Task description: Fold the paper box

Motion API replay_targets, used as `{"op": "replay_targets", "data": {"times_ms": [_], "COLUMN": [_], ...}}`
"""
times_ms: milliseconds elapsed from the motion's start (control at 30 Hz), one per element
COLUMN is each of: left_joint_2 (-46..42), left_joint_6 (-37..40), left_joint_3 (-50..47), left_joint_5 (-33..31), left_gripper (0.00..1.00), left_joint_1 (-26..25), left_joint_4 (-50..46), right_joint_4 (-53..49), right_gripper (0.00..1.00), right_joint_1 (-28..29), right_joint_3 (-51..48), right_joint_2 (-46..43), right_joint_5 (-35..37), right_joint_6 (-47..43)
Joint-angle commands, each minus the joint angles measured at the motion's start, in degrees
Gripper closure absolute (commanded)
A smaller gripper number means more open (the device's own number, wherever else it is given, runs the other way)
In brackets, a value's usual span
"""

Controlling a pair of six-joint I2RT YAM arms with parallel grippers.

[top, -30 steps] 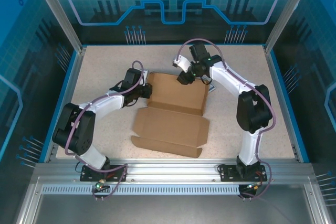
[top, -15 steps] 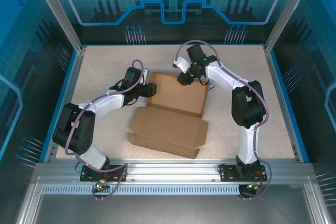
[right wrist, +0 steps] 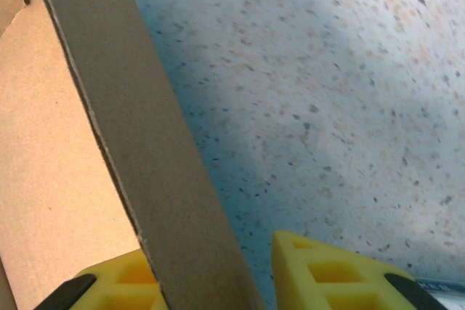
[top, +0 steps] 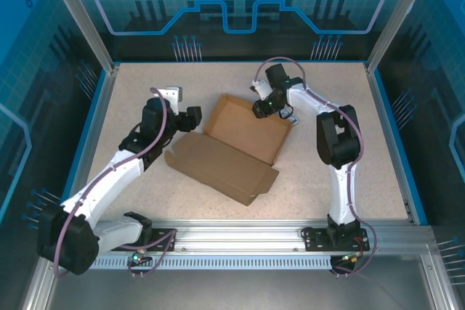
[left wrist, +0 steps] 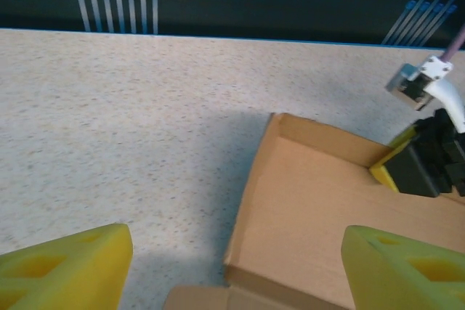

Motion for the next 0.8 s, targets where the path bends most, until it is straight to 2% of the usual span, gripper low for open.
{"op": "replay_targets", "data": {"times_ms": [0, 133, 367, 467, 767], "left_joint_2": [-3.03, -6.24, -11.38, -13.48, -14.27], "left_joint_6": [-3.07, -5.17, -5.97, -6.62, -13.11], "left_joint_3": [-2.92, -4.08, -5.78, -6.28, -7.04], "left_joint_5": [-2.75, -2.36, -11.44, -12.82, -4.82], "left_gripper": [0.21, 0.17, 0.11, 0.1, 0.1], "left_joint_1": [2.66, 4.97, 6.02, 6.13, 6.18], "left_joint_4": [-3.19, -5.7, -10.51, -12.22, -15.88], "right_joint_4": [0.74, 2.04, 7.54, 9.27, 12.47], "right_gripper": [0.71, 0.71, 0.73, 0.73, 0.73], "right_joint_1": [-1.22, -1.51, -1.86, -1.92, -1.87], "right_joint_3": [1.98, 1.44, -1.94, -2.92, -4.59], "right_joint_2": [1.68, 2.7, 2.8, 2.8, 2.63], "right_joint_5": [-2.17, -1.02, -1.12, -0.95, -1.73], "right_joint_6": [6.65, 10.07, 15.5, 16.82, 18.0]}}
